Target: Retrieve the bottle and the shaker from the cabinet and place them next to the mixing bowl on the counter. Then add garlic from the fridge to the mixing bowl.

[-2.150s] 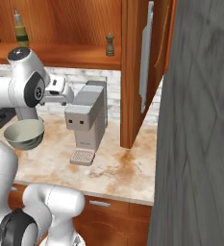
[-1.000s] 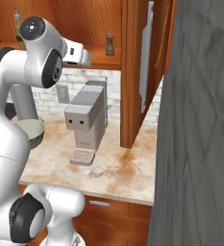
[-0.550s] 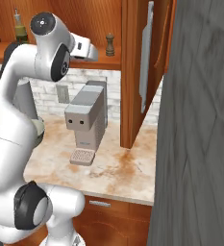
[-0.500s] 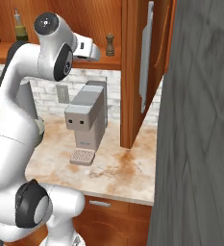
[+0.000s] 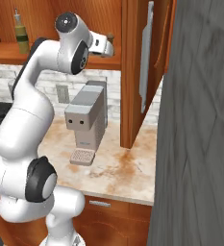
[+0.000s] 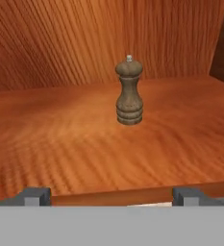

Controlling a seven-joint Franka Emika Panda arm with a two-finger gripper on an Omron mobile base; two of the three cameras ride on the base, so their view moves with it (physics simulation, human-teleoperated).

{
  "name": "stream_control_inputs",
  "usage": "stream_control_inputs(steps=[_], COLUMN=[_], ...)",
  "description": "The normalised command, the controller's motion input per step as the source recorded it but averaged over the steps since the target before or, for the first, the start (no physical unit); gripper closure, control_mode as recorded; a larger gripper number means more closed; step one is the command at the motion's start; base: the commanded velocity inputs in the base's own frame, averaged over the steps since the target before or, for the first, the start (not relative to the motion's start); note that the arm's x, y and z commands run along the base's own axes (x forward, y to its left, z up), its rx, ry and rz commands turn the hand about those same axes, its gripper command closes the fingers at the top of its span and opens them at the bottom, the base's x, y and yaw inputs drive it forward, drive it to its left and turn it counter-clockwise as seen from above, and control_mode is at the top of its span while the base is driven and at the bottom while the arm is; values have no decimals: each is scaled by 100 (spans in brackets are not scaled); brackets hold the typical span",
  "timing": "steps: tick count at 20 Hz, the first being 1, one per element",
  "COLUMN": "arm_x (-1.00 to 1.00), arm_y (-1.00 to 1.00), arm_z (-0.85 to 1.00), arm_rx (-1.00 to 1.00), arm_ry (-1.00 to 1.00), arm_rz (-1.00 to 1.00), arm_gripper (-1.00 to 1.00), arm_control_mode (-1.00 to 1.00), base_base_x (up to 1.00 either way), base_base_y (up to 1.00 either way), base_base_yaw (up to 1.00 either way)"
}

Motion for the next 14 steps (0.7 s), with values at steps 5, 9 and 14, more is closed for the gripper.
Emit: stream_control_inputs(steps=[5,9,14], arm_x=[40,25,33], arm_y=[-4,-26,-39], arm_z=[1,0,0], arm_rx=[0,0,0], arm_ry=[0,1,0], arm_rz=[-7,0,0], arm_gripper=[-100,-100,-100], arm_control_mode=[-100,-100,-100], base_base_x=[0,0,0], base_base_y=[0,0,0], base_base_yaw=[0,0,0])
